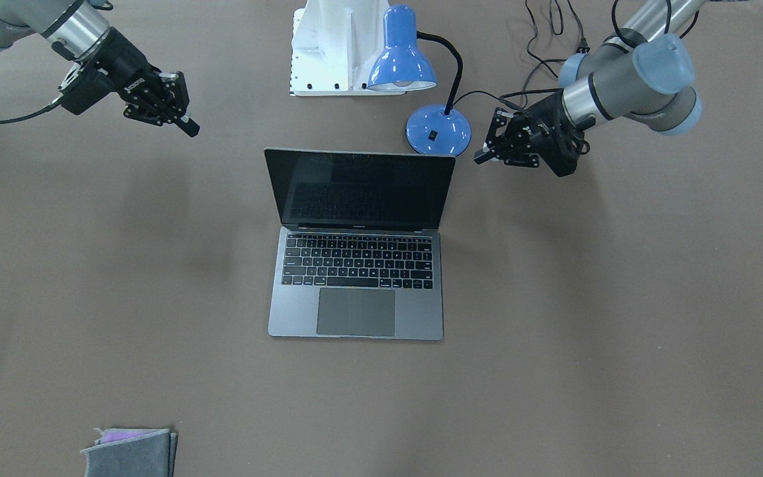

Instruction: Close laptop

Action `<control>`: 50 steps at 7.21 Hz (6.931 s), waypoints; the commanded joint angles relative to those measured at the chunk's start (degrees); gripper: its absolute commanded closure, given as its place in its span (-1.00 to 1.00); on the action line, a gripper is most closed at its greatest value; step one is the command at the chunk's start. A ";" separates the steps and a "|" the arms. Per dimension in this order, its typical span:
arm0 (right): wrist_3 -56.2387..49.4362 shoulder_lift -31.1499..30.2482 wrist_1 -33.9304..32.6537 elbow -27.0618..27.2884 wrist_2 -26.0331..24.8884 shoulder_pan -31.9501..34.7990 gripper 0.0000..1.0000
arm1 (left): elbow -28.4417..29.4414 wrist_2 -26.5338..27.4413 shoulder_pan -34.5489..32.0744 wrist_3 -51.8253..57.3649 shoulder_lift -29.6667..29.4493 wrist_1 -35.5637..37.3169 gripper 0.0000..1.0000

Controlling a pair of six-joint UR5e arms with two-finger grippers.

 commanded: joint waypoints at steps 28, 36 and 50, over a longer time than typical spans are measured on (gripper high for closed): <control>1.94 36.56 -24.58 -27.98 -3.05 11.49 1.00 | 11.52 11.46 -6.45 -0.22 -25.25 30.02 1.00; -46.90 7.16 -48.35 -2.98 11.74 33.35 -1.00 | -11.22 4.65 -28.41 49.24 -6.63 67.50 -1.00; -83.41 -12.22 -47.56 -15.90 24.85 57.13 -1.00 | -0.85 -0.53 -58.85 91.45 19.05 72.02 -0.99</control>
